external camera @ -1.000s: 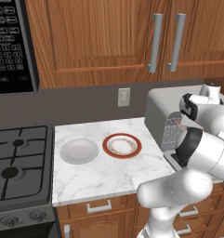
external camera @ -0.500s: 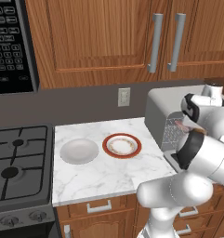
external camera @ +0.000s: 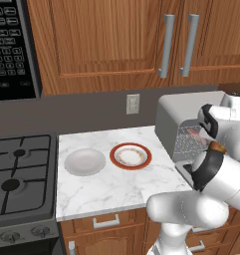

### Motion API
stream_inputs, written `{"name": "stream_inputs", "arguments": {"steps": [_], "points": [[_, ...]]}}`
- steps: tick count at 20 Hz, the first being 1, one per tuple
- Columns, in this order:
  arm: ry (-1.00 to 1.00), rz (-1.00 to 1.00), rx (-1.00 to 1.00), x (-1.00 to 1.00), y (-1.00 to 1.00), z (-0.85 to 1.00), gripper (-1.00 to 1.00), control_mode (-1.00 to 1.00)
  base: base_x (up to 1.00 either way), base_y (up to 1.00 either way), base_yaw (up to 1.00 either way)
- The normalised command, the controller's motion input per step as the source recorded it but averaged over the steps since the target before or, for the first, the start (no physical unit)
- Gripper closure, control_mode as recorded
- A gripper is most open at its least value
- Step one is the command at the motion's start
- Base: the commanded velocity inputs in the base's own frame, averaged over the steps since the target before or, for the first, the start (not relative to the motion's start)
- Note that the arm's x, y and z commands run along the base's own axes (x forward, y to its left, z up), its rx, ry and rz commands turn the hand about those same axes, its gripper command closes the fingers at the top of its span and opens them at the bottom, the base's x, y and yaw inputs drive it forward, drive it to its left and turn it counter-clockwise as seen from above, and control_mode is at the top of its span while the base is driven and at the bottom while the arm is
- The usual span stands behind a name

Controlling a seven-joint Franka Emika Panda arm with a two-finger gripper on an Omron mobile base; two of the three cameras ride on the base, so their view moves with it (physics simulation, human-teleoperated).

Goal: Open the toaster oven door. Place the bread on the top rack in the toaster oven and place the steak on the bottom rack.

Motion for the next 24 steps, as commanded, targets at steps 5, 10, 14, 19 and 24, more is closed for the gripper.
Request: {"name": "stream_inputs", "arguments": {"steps": [5, 10, 14, 19, 24], "points": [[0.0, -0.11, -0.07, 0.35, -0.36, 0.21, -1.0, -1.0, 0.0, 0.0, 0.0], [0.0, -0.1, -0.09, 0.34, -0.37, 0.04, -1.0, -1.0, 0.0, 0.0, 0.0], [0.0, -0.08, -0.04, 0.02, -0.07, -0.23, -1.0, -1.0, 0.0, 0.0, 0.0], [0.0, -0.1, -0.03, -0.11, 0.09, -0.52, -1.0, -1.0, 0.0, 0.0, 0.0], [0.0, -0.1, -0.02, -0.45, 0.32, -0.58, -1.0, -1.0, 0.0, 0.0, 0.0]]}}
